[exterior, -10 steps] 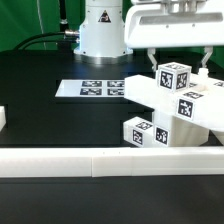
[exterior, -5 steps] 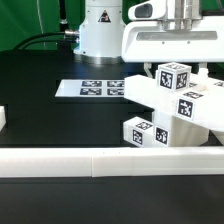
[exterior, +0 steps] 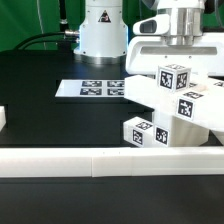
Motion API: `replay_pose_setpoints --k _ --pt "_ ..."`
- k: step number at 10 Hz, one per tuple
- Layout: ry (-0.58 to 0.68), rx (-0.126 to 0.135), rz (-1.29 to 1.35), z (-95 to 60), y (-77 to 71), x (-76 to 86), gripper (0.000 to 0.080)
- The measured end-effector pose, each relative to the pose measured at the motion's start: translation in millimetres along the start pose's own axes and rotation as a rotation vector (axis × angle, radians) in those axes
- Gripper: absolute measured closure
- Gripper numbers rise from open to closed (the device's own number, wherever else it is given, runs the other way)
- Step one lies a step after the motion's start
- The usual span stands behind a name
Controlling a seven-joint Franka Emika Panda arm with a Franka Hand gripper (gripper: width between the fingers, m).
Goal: Assemble chair
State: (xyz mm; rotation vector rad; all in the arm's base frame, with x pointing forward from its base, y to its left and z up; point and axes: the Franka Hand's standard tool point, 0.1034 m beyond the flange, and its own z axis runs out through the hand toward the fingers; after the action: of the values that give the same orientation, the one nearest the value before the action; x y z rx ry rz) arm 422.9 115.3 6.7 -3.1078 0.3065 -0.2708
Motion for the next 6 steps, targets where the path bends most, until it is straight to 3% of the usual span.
replay_pose_setpoints --k 4,5,6 --pt "-0.004 -0.005 -0.012 1.7 4.1 -0.6 0.0150" --pt "-0.004 -0.006 -0.014 1.9 5.6 -0.2 0.0177" --pt "-0.004 -0.006 -0.015 1.9 6.6 0.3 0.0311"
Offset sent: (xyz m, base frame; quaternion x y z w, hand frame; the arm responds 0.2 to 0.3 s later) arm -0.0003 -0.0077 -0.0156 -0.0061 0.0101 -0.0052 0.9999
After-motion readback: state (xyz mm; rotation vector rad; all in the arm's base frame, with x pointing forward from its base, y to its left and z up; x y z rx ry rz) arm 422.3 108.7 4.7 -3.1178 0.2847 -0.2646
